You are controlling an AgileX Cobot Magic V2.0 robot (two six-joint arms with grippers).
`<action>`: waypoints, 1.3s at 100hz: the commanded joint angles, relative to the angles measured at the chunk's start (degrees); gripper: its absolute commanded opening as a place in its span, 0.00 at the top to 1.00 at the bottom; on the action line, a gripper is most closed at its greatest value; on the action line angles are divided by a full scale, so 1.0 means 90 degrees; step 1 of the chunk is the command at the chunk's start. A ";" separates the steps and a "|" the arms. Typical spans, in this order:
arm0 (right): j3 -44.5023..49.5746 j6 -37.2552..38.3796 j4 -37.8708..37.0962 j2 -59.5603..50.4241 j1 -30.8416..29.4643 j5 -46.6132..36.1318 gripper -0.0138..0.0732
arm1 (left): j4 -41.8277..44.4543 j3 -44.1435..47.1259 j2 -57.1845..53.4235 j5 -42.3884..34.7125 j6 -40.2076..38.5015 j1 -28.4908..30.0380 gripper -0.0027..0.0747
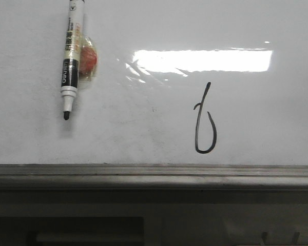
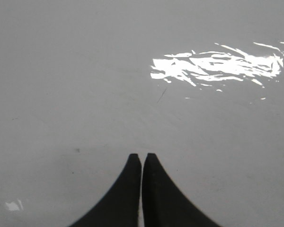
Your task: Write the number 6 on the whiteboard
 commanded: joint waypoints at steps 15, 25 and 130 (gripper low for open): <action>-0.0141 0.0097 -0.0525 -0.0046 -0.0022 -0.0823 0.91 | -0.0062 0.0309 -0.0198 -0.0438 -0.0060 0.0014 0.99; -0.0056 0.1469 -0.2158 -0.0046 -0.0167 -0.1781 0.91 | -0.0062 0.0309 -0.0198 -0.0438 -0.0060 0.0014 0.99; 0.2098 0.3780 -0.5620 -0.0104 -0.0920 -0.3890 0.91 | -0.0062 0.0309 -0.0198 -0.0438 -0.0060 0.0014 0.99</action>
